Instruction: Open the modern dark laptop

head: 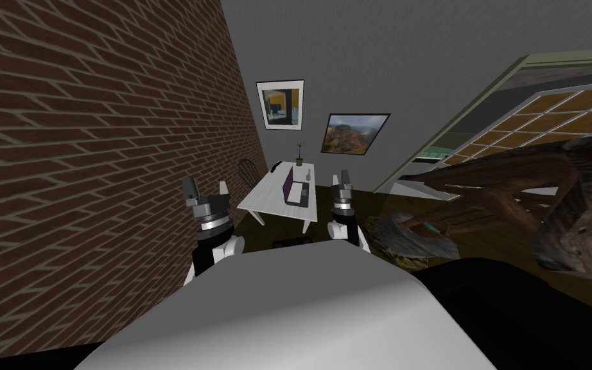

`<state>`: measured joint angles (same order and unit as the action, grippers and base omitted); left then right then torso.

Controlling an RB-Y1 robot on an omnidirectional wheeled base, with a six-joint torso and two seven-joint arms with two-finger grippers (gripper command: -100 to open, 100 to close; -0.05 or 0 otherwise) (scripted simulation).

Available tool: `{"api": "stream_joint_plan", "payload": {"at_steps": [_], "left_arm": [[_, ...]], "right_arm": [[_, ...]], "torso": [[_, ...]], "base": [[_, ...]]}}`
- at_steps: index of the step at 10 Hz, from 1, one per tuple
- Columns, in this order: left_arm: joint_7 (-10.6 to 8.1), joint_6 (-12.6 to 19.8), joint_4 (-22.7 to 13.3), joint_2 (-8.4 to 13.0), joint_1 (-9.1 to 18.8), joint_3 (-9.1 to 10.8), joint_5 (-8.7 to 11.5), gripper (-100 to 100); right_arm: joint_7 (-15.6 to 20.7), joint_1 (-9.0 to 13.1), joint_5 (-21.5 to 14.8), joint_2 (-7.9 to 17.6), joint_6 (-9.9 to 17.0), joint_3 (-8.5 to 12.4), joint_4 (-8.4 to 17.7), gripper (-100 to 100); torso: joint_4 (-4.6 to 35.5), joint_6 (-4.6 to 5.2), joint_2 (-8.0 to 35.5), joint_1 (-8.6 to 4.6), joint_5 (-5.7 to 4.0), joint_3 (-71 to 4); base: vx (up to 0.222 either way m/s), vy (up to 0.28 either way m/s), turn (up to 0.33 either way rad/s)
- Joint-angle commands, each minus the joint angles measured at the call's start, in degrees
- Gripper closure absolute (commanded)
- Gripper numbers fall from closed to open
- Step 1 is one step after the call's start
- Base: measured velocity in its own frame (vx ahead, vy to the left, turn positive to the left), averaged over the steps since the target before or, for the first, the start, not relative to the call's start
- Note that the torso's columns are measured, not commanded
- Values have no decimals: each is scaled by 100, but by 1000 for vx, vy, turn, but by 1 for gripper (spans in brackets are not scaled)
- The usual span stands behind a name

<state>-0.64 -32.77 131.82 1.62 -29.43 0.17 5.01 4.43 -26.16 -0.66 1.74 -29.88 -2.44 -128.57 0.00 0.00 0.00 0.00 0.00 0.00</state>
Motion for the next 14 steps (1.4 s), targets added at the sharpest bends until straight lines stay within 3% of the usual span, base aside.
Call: {"api": "stream_joint_plan", "payload": {"at_steps": [1, 9, 10, 11, 14], "left_arm": [[0, 0, 0, 0, 0, 0, 0, 0], [0, -1, 2, 0, 0, 0, 0, 0], [0, -1, 2, 0, 0, 0, 0, 0], [0, 0, 0, 0, 0, 0, 0, 0], [0, 0, -1, -1, -1, -1, 0, 0]], "right_arm": [[0, 0, 0, 0, 0, 0, 0, 0], [0, 0, 0, 0, -1, 0, -2, 0], [82, 0, -86, 243, 54, 42, 41, -100], [135, 0, -140, 348, 88, 68, 68, -100], [347, 0, -360, 643, 229, 176, 178, -100]], "torso": [[235, 0, 232, 0, 0, -467], [3537, 0, 3539, 0, 0, -7073], [3960, 0, 3962, 0, 0, -7919], [4148, 0, 4151, 11, 3, -8316], [4224, 0, 4219, 6, 2, -8460]], "base": [[0, 0, 0], [0, 0, 0], [20, 40, -4], [24, 77, -7], [36, 102, -7]]}}
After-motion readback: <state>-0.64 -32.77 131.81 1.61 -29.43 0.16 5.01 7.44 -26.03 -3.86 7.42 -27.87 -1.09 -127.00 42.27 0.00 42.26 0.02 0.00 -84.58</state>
